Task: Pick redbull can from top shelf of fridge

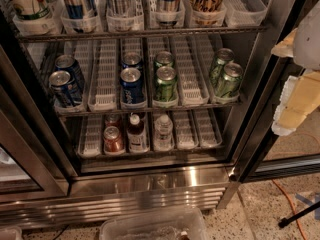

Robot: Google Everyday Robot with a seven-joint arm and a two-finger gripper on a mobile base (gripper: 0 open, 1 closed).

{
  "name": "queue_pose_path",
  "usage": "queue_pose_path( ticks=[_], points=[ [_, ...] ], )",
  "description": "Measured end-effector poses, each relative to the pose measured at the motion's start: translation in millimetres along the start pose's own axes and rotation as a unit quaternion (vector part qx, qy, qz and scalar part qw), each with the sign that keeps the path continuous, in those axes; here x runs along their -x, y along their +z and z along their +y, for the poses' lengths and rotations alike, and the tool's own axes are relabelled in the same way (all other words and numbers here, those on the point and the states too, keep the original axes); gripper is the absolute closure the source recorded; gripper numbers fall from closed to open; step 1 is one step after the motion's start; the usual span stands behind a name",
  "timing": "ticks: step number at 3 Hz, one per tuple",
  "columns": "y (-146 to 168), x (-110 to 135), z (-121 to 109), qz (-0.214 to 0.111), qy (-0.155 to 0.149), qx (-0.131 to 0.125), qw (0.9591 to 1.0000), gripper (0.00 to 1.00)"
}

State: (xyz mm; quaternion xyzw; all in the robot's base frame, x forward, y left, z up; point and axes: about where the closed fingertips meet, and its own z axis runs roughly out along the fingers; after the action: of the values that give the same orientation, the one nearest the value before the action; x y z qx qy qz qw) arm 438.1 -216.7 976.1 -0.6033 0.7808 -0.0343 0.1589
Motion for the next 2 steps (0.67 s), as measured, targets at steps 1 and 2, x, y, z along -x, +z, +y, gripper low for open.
queue_pose_path(
  ticks=[1, 2],
  points=[
    [-1, 5, 1, -0.003, 0.0, -0.01, 0.9999, 0.0],
    [4, 17, 9, -0.031, -0.002, -0.018, 0.9994, 0.0]
  ],
)
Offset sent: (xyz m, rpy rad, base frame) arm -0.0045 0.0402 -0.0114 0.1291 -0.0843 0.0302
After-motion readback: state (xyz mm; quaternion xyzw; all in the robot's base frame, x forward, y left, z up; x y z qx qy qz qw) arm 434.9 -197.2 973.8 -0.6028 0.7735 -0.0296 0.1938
